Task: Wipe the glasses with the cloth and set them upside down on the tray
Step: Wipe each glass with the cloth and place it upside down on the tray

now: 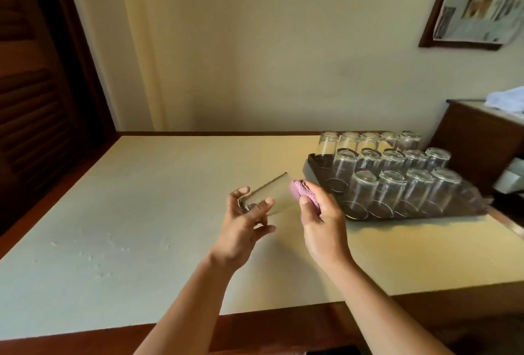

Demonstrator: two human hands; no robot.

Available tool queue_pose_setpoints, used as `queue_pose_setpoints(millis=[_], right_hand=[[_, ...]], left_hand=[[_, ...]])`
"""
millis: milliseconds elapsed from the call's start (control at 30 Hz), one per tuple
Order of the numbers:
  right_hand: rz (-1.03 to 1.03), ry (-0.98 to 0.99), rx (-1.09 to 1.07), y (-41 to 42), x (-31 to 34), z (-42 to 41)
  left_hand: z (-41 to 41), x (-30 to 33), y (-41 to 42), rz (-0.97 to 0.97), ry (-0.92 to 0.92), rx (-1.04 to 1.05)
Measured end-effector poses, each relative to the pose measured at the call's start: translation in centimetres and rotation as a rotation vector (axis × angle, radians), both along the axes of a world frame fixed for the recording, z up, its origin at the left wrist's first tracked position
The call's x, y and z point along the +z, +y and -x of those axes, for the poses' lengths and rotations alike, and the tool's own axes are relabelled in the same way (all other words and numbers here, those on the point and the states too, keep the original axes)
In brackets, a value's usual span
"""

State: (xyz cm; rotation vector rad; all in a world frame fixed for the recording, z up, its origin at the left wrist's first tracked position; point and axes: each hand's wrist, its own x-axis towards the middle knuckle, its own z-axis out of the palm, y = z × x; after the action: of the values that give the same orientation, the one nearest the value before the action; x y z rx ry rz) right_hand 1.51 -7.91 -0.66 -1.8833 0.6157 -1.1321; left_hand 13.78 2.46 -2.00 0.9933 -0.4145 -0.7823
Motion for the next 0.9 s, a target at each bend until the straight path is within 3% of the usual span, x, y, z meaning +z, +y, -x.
queue_pose_setpoints(millis=[167,300,433,533,600,733,800,900], right_hand=[[-0.265,-0.137,0.112,1.9,-1.3,0.5],[-0.381,-0.279,-0.069,2.0,-0.3,1.3],[-0.118,-0.294,-0.052,1.5,1.3,1.2],[0.184,-0.115,-0.043,0.8,1.3,0.0],[0.156,-0.034,-0.026,0.4,1.1,-0.3],[-0.102,-0.102,0.023,-0.3,2.1,0.5],[-0.137,-0.17,0.049,0.0,2.5,0.8],[-0.045,-0.218,0.145,2.5,0.8,0.8]], left_hand=[[0.9,1.2,-1.7,0.145,0.318,0.141],[1.5,1.8,-2.3,0.133,0.403,0.175],[2.2,1.6,-2.1,0.015,0.265,0.1],[4.1,2.0,-2.4,-0.056,0.096,-0.024],[4.6,2.3,-2.4,-0.074,0.058,-0.133],[3.6,1.1,-1.7,-0.01,-0.058,-0.283],[3.8,0.4,-1.7,0.03,-0.097,-0.207],[4.3,0.9,-2.5,0.111,0.034,-0.032]])
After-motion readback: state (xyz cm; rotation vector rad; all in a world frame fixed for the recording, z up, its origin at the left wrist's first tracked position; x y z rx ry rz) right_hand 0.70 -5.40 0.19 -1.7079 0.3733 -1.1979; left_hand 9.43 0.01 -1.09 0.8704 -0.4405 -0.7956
